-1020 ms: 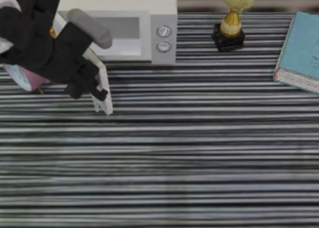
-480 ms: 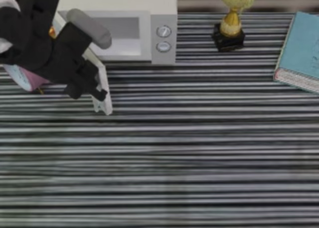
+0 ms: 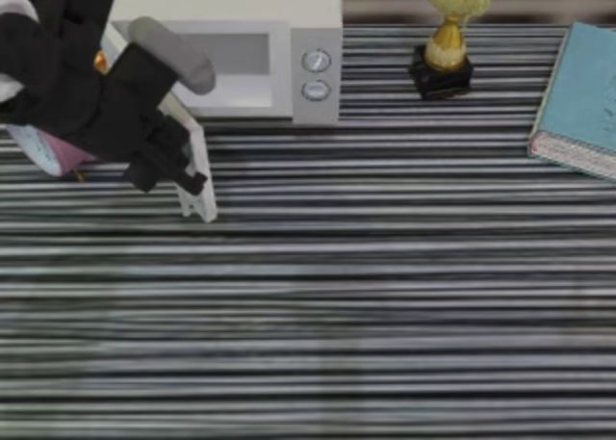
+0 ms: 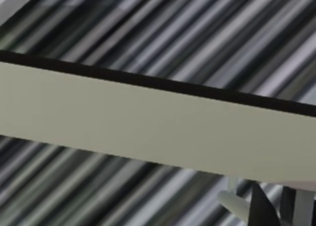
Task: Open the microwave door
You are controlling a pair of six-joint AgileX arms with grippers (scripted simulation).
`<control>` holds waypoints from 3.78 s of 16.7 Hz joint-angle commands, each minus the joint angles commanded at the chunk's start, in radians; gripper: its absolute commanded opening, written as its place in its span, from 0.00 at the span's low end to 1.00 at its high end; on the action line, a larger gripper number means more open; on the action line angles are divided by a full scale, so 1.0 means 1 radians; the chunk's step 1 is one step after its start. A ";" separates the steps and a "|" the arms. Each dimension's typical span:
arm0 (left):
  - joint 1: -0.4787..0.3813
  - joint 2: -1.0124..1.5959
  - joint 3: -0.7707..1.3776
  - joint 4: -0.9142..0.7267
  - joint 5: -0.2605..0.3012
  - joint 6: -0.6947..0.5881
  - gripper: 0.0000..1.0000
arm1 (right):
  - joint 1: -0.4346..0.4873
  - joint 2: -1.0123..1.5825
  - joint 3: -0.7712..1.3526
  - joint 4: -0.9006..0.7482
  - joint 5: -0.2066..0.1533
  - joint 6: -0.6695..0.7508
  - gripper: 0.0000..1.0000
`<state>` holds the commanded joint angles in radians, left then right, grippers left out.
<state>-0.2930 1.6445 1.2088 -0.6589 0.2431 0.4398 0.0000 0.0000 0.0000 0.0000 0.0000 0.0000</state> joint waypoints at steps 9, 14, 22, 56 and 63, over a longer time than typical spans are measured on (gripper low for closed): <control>0.044 -0.005 -0.004 -0.035 0.048 0.107 0.00 | 0.000 0.000 0.000 0.000 0.000 0.000 1.00; 0.087 -0.016 -0.010 -0.066 0.096 0.208 0.00 | 0.000 0.000 0.000 0.000 0.000 0.000 1.00; 0.087 -0.016 -0.010 -0.067 0.096 0.209 0.00 | 0.000 0.000 0.000 0.000 0.000 0.000 1.00; 0.182 -0.001 0.015 -0.164 0.182 0.443 0.00 | 0.000 0.000 0.000 0.000 0.000 0.000 1.00; 0.182 -0.001 0.015 -0.164 0.182 0.443 0.00 | 0.000 0.000 0.000 0.000 0.000 0.000 1.00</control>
<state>-0.1113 1.6434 1.2235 -0.8234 0.4252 0.8830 0.0000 0.0000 0.0000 0.0000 0.0000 0.0000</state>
